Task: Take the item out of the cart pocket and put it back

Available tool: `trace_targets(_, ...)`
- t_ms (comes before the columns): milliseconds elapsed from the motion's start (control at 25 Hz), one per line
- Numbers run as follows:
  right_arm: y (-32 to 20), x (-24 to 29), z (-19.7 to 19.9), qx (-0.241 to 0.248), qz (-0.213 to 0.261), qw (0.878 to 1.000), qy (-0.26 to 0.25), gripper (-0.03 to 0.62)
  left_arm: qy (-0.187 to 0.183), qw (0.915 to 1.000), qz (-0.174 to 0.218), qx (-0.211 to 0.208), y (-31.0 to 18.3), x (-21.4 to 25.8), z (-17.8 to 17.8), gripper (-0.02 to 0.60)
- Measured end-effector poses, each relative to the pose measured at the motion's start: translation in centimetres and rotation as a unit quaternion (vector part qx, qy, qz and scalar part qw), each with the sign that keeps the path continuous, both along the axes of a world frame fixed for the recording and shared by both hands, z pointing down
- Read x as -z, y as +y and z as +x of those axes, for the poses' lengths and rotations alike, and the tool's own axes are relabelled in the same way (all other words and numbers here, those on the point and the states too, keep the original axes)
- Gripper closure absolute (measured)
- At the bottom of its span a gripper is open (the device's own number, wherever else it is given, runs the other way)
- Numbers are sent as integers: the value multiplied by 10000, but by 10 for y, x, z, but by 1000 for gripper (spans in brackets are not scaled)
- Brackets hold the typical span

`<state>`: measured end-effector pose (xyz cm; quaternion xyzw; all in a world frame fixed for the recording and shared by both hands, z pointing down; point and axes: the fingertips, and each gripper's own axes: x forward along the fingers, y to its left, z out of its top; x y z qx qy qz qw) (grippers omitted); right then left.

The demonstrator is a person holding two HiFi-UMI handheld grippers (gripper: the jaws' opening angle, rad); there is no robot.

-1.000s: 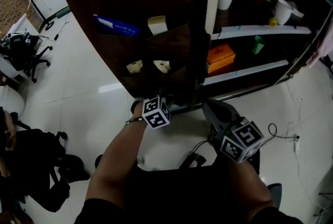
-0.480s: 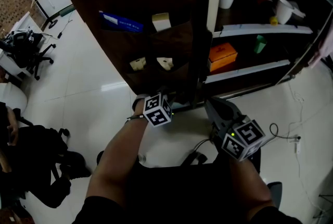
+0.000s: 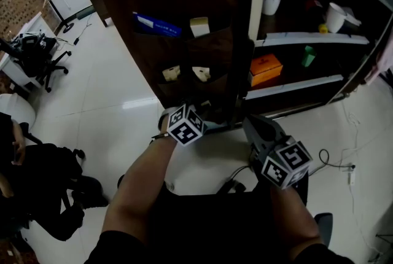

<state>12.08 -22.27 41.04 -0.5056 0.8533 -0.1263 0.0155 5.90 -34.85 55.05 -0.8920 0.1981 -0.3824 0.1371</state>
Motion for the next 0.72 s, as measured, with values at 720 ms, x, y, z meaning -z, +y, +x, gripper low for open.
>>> trace_targets(720, 31, 59, -40, 343, 531, 9980, -48, 577, 1139, 9893, 286, 868, 37, 134, -44, 532)
